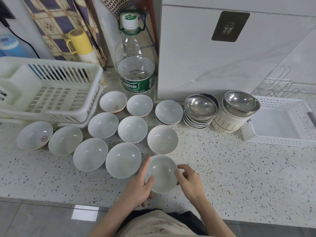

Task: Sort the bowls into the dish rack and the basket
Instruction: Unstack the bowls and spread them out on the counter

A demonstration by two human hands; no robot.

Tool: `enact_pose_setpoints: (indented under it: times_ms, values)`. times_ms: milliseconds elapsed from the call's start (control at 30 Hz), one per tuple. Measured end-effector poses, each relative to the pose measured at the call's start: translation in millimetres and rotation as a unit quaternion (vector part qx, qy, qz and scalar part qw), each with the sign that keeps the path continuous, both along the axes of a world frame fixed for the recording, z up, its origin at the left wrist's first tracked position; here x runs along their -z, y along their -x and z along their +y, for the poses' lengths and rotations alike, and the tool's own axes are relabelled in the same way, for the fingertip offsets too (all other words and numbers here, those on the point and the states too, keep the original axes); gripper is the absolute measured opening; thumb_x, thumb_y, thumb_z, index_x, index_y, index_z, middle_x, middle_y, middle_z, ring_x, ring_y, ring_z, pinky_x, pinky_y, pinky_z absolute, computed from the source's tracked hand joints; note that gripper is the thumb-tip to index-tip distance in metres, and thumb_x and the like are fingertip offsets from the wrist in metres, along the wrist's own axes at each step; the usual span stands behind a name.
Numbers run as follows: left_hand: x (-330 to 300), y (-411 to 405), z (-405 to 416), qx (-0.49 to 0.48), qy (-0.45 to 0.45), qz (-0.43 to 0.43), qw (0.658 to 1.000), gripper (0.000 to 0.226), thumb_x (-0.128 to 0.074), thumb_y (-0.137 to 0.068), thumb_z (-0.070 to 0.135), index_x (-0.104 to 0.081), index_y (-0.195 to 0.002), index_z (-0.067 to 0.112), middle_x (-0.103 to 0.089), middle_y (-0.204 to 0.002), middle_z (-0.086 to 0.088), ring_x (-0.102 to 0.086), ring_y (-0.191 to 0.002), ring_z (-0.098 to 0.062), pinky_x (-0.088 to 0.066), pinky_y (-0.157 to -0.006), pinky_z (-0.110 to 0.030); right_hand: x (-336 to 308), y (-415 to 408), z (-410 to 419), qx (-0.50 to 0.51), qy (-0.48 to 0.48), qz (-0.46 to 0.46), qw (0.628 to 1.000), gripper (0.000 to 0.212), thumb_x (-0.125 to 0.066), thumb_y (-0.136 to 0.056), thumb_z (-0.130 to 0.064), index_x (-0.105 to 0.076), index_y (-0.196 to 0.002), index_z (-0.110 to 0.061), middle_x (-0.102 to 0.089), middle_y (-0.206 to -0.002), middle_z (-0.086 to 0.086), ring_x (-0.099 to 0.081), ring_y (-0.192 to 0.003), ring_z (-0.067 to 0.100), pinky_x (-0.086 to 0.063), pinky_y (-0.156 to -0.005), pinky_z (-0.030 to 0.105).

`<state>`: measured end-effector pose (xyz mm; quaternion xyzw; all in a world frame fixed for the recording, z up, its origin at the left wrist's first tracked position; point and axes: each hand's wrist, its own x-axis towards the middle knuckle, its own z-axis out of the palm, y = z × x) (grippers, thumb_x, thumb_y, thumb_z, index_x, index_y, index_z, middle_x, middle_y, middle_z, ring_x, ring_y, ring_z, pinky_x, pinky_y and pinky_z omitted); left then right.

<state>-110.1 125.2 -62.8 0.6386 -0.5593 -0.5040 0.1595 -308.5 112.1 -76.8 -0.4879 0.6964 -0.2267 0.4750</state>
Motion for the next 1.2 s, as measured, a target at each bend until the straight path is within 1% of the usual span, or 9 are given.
enact_pose_setpoints:
  times_ms: [100, 200, 300, 500, 633, 833, 1000, 1100, 1200]
  values:
    - [-3, -6, -3, -0.005, 0.029, -0.036, 0.999, 0.066, -0.044, -0.101, 0.034, -0.006, -0.147, 0.062, -0.067, -0.074, -0.004, -0.067, -0.061, -0.013, -0.057, -0.065, -0.037, -5, 1, -11, 0.026, 0.006, 0.011, 1.0, 0.014, -0.053, -0.09, -0.043, -0.063, -0.097, -0.035, -0.068, -0.066, 0.003, -0.066, -0.065, 0.018, -0.052, -0.058, 0.036]
    - [-6, -14, -7, -0.033, 0.049, -0.049, 0.997, 0.067, -0.043, -0.101, 0.036, 0.0, -0.136, 0.073, -0.051, -0.053, 0.0, -0.054, -0.043, -0.012, -0.056, -0.061, -0.044, -11, 0, -29, 0.048, 0.014, 0.031, 0.998, 0.018, -0.049, -0.092, -0.05, -0.059, -0.097, -0.036, -0.069, -0.066, -0.002, -0.063, -0.059, 0.01, -0.048, -0.052, 0.027]
    - [-9, -20, -7, -0.079, 0.048, -0.049, 0.995, 0.071, -0.043, -0.101, 0.038, 0.006, -0.121, 0.085, -0.068, -0.067, -0.01, -0.059, -0.049, -0.023, -0.057, -0.051, -0.041, -17, -4, -49, 0.063, 0.013, 0.039, 0.997, 0.029, -0.047, -0.092, -0.052, -0.062, -0.104, -0.03, -0.069, -0.068, -0.007, -0.064, -0.064, 0.008, -0.047, -0.055, 0.026]
    - [-11, -18, -5, -0.092, 0.026, -0.053, 0.994, 0.066, -0.041, -0.101, 0.041, 0.004, -0.119, 0.087, -0.072, -0.07, -0.002, -0.065, -0.056, -0.017, -0.058, -0.054, -0.038, -20, -14, -81, 0.059, -0.007, 0.078, 0.995, 0.044, -0.044, -0.09, -0.054, -0.063, -0.116, -0.024, -0.07, -0.082, -0.009, -0.064, -0.075, 0.015, -0.049, -0.063, 0.03]
    - [-17, -20, -9, -0.098, 0.037, -0.017, 0.994, 0.045, -0.044, -0.101, 0.04, -0.032, -0.141, 0.057, -0.07, -0.063, -0.001, -0.057, -0.047, -0.003, -0.047, -0.045, -0.023, -27, -14, -95, 0.099, 0.034, 0.141, 0.984, 0.045, -0.044, -0.09, -0.051, -0.063, -0.118, -0.021, -0.065, -0.077, -0.012, -0.064, -0.077, 0.016, -0.051, -0.067, 0.031]
    - [-42, -7, -67, -0.107, 0.09, -0.003, 0.99, 0.028, -0.05, -0.1, 0.036, -0.06, -0.125, 0.03, -0.071, -0.062, 0.003, -0.053, -0.041, 0.001, -0.045, -0.056, -0.027, -43, -7, -129, 0.12, 0.063, 0.151, 0.979, 0.035, -0.044, -0.093, -0.045, -0.067, -0.102, -0.021, -0.066, -0.081, -0.007, -0.062, -0.073, 0.019, -0.042, -0.056, 0.025]
    - [-53, 11, -153, -0.055, 0.088, -0.096, 0.99, 0.046, -0.049, -0.097, 0.041, -0.048, -0.137, 0.019, -0.075, -0.083, -0.001, -0.06, -0.055, -0.011, -0.055, -0.075, -0.035, -53, -5, -139, 0.161, 0.072, 0.101, 0.979, 0.029, -0.045, -0.088, -0.036, -0.055, -0.068, -0.017, -0.066, -0.07, 0.001, -0.051, -0.06, 0.018, -0.031, -0.05, 0.024]
    - [-53, 21, -192, -0.037, 0.072, -0.146, 0.986, 0.052, -0.048, -0.095, 0.042, -0.04, -0.137, 0.013, -0.071, -0.089, -0.008, -0.065, -0.056, -0.024, -0.055, -0.069, -0.037, -58, 1, -134, 0.225, 0.098, 0.058, 0.968, 0.034, -0.046, -0.084, -0.031, -0.058, -0.065, -0.005, -0.066, -0.066, 0.012, -0.042, -0.051, 0.015, -0.03, -0.049, 0.027]
    - [-47, 28, -217, -0.037, 0.063, -0.177, 0.981, 0.043, -0.049, -0.095, 0.038, -0.04, -0.124, 0.007, -0.067, -0.079, -0.007, -0.063, -0.055, -0.026, -0.053, -0.069, -0.036, -65, 12, -128, 0.292, 0.129, 0.039, 0.947, 0.031, -0.047, -0.085, -0.036, -0.059, -0.065, -0.016, -0.065, -0.062, 0.002, -0.052, -0.053, 0.013, -0.038, -0.049, 0.026]
